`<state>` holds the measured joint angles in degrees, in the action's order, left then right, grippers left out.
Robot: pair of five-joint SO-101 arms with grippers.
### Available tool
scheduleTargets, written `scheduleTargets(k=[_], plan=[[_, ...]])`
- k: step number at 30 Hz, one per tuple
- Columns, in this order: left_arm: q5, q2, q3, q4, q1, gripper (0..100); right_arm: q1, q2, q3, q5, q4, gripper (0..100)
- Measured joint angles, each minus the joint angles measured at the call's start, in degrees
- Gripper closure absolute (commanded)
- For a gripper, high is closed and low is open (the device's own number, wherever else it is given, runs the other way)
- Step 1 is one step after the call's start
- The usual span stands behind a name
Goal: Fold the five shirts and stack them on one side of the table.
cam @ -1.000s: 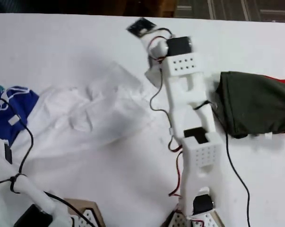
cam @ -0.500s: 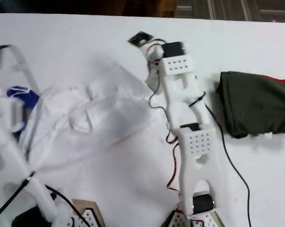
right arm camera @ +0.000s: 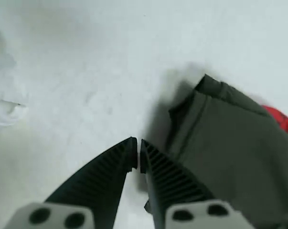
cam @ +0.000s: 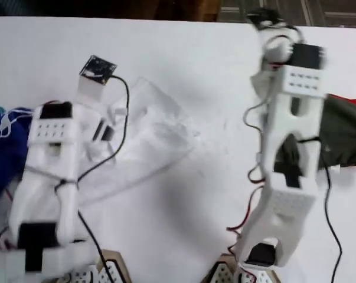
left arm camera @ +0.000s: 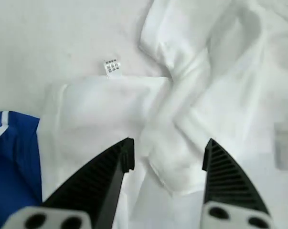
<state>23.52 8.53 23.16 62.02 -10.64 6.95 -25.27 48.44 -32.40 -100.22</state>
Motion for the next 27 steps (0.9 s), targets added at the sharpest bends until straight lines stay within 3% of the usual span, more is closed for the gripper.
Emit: scheduleTargets(k=[5,13,27], plan=[[0.0,-14.2,-11.0,2.0,0.0,76,4.3,11.3,-11.6,0.0,0.0,97.8],[-0.3,-30.1,-27.6,16.9,4.7,76,5.5,24.6,-22.9,0.0,0.0,97.8],[-8.0,-31.5,-32.5,28.5,8.7,76,5.4,25.2,-23.5,0.0,0.0,97.8]])
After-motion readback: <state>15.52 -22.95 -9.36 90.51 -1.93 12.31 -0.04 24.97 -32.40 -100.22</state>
